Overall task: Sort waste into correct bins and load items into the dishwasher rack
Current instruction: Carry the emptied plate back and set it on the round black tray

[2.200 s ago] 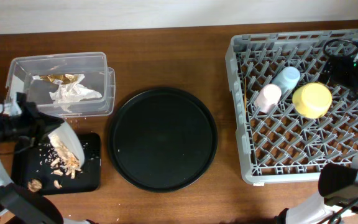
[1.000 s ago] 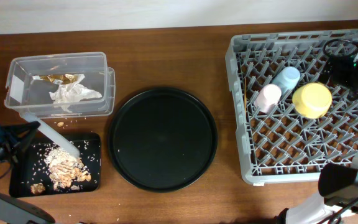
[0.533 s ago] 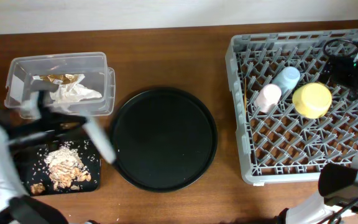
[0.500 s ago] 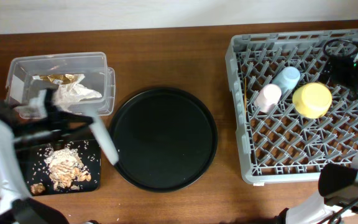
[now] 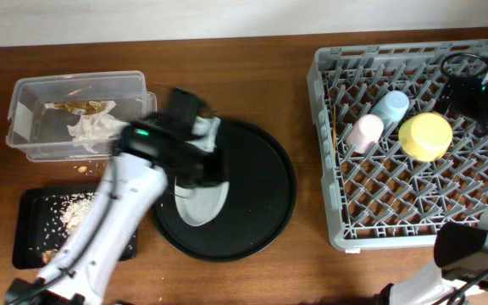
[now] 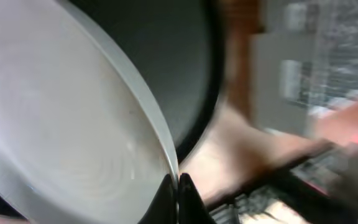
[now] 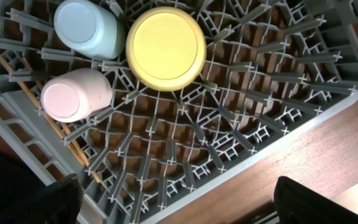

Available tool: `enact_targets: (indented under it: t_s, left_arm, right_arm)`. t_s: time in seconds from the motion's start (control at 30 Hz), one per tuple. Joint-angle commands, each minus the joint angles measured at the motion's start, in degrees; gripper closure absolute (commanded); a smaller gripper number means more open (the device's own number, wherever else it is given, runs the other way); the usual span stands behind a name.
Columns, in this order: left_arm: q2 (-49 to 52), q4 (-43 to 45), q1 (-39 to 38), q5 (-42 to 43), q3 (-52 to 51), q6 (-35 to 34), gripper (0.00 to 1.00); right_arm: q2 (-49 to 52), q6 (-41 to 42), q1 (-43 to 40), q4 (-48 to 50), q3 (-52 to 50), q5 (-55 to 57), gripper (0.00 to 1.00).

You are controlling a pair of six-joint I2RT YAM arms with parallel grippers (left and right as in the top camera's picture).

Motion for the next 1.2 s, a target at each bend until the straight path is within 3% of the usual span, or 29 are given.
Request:
enact_targets:
  t_s: [0.0,0.17,0.4,0.5,0.67,0.87,1.03,1.1,1.13,1.17]
  left_arm:
    - [0.5,2.8,-10.4,-25.2,-0.8,-13.6,0.99]
    - [5.7,6.4,-18.7,-28.9,-1.1,-14.7,0.99]
    - [13.8,8.6,-19.0,-29.0,-1.1,-14.7,0.98]
    - [15.5,8.5,-19.0,-27.9,-1.1,-14.7,0.78]
    - [15.5,8.3,-18.8,-25.8,-0.9,-14.6,0.64]
    - [12.2,-2.9,-12.8,-28.2,8.7,-14.2,0.58]
    - [7.4,-17.0,-0.9,-32.4,24.2,-14.2,0.49]
    - [5.1,-20.9,5.2,-34.2,27.0,-14.2,0.13]
    - [4.0,-21.9,8.0,-34.1,27.3,-14.3,0.01]
    - [2.7,-22.8,11.8,-34.1,27.3,-14.3,0.01]
  right_arm:
    - [0.2,-0.4,-0.1,-0.2,0.4,0.9,0.01]
    - [0.2,-0.4,-0.1,-0.2,0.4,0.9,0.01]
    - [0.2,-0.4,-0.1,-0.2,0.4,0.9,0.01]
    - [0.2,-0.4,-0.1,-0.2,0.4,0.9,0.01]
    - [0.2,-0.4,-0.1,-0.2,0.4,0.9,0.01]
    - [0.2,-0.4,-0.1,-0.2,0.4,0.9,0.01]
    - [0.2,-0.4,-0.1,-0.2,0.4,0.9,0.01]
    - [0.2,-0.3,-0.1,0.1,0.4,-1.3,0.01]
    - [0.2,-0.1,-0.1,0.8,0.4,-4.2,0.01]
    - [0.2,1.3,-0.1,1.3,0.4,-9.8,0.01]
